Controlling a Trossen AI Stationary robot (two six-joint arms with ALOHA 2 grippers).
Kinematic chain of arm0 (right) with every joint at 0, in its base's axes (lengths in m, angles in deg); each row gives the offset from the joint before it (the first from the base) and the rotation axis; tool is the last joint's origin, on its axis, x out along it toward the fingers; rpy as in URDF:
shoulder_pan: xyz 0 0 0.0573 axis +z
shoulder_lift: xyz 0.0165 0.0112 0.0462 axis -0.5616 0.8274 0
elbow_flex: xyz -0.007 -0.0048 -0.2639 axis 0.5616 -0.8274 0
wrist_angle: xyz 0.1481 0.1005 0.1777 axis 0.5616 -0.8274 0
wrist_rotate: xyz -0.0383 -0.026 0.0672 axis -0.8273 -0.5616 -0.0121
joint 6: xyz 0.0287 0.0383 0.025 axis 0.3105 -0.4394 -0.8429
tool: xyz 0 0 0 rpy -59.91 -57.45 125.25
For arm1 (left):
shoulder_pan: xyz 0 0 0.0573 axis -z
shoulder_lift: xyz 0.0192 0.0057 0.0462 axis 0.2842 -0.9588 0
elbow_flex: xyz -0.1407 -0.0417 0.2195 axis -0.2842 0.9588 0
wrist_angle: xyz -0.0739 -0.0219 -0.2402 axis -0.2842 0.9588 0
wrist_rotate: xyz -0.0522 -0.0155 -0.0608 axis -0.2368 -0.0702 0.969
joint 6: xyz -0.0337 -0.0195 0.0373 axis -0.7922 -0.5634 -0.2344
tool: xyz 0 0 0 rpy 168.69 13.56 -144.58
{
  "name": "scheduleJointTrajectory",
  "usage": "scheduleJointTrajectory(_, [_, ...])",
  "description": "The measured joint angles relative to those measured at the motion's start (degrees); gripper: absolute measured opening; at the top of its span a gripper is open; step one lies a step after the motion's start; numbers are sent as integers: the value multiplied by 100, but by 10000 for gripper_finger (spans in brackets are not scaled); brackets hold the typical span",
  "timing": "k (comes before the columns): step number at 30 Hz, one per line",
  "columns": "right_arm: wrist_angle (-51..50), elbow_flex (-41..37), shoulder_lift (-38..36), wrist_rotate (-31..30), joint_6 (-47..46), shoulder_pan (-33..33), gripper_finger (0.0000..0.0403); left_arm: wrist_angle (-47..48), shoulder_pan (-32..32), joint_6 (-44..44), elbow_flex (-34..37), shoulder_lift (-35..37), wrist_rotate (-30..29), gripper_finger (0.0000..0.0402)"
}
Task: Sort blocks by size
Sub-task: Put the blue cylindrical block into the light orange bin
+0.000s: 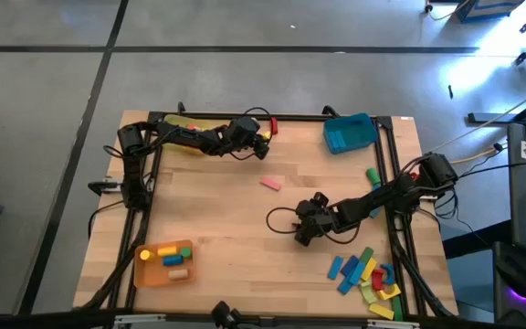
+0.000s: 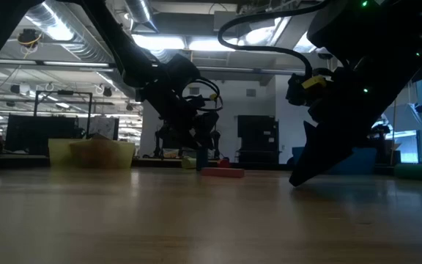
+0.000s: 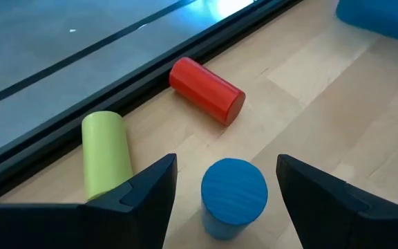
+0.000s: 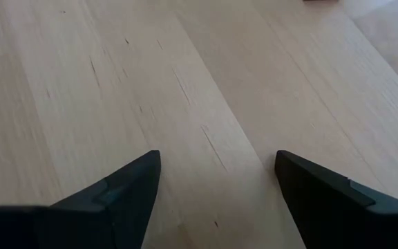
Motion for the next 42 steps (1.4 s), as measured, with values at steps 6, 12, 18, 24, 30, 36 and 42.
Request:
scheduleJointTrajectory(6, [-3, 0, 0, 0, 0, 0, 289, -37, 0, 29, 0, -94, 1, 233])
scheduleJointTrajectory(12, [-3, 0, 0, 2, 2, 0, 289, -119, -7, 96, 1, -439, -11, 233])
scheduleJointTrajectory(18, [-4, 0, 0, 2, 2, 0, 289, -474, -56, 129, 0, -485, -58, 225])
scheduleJointTrajectory(24, [-7, 0, 0, 4, 2, 0, 289, -399, -92, 217, 2, -485, -61, 153])
scheduleJointTrajectory(30, [-7, 0, 0, 63, 2, 0, 289, -408, -16, 433, 2, -485, -68, 112])
scheduleJointTrajectory(36, [-5, 0, 0, 66, 4, 0, 289, 13, 306, 592, 4, -159, -62, 112])
scheduleJointTrajectory(42, [27, 0, 0, 176, -4, 0, 289, 1195, 891, 526, 7, 658, -64, 119])
